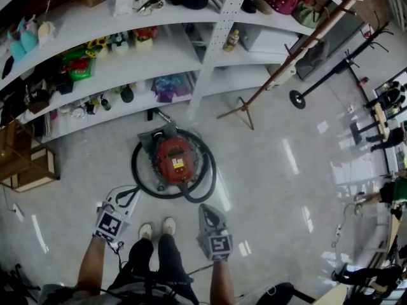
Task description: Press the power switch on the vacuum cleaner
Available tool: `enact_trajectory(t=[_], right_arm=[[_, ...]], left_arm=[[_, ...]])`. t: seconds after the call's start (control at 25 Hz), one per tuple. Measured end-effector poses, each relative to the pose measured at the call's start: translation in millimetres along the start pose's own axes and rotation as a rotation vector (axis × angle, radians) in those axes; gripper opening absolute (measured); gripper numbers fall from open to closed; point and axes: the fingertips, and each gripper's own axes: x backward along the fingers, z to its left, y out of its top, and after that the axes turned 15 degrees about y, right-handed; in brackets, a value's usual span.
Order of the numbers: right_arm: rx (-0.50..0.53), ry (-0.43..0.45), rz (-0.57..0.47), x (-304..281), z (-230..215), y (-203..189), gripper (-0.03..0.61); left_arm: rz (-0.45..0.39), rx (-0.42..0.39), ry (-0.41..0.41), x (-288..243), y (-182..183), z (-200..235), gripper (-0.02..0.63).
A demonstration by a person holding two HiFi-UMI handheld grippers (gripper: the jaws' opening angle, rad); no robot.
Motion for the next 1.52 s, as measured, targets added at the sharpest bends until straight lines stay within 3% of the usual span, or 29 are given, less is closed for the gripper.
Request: enact_trajectory(t=[0.48,1.52], right_arm=[[0.023,0.088,0.042,-62.2,-21.4,-34.0,0.011],[0.013,0.125,0.082,-159.7,-80.7,-145.6,0.011]], left_arm=[[0.064,0.022,0.038,-39.1,-54.6,13.7,0.006],[0.096,0.035,0.014,-115.3,-171.5,5.2,0.006]])
